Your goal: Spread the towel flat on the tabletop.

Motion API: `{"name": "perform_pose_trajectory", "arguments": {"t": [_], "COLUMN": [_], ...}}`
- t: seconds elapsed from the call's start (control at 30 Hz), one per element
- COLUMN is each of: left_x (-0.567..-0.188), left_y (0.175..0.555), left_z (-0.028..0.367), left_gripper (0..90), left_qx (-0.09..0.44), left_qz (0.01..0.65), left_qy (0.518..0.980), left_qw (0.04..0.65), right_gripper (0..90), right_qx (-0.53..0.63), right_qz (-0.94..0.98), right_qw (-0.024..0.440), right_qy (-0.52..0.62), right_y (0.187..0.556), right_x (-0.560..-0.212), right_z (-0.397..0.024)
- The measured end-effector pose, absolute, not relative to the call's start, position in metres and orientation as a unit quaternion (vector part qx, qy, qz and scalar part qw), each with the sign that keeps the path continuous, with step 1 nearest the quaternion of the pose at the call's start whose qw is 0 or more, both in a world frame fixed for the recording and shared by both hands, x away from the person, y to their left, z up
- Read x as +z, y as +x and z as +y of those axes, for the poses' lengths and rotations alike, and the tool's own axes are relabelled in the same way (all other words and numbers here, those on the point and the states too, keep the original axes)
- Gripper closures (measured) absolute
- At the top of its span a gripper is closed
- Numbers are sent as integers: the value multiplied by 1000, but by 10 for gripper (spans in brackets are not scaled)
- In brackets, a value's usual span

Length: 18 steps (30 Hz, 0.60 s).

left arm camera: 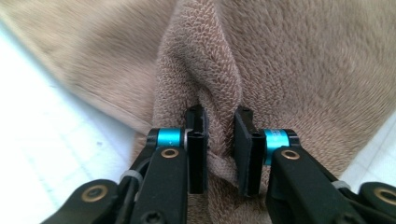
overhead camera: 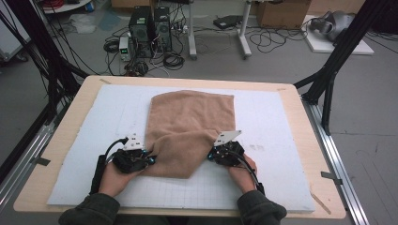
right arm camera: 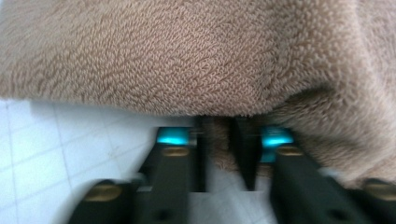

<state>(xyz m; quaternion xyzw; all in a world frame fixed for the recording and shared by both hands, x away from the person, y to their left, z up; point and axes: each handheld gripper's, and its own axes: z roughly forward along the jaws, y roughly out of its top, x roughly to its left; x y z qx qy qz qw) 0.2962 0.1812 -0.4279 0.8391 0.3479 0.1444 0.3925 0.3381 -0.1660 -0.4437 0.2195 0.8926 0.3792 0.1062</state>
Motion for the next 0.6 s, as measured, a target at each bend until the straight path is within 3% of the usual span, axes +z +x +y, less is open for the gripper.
{"name": "perform_pose_trajectory", "arguments": {"t": [0.07,0.33,0.6], "left_x": [-420,-372,-359], "left_y": [292,282,303], "left_z": [188,210,208], "left_gripper": [779,786,787], "left_qx": [152,178,187], "left_qz": [354,369,395], "left_qy": [826,774,756], "left_qw": [411,483,487], "right_gripper": [850,853,856], "right_qx": [389,413,422], "right_qz": [892,889,883], "right_qw": [89,97,129], "right_qy": [213,172,162], "right_y": [336,302,287], "right_x": [-440,-399,-356], "right_z": [-171,-205,-238]}}
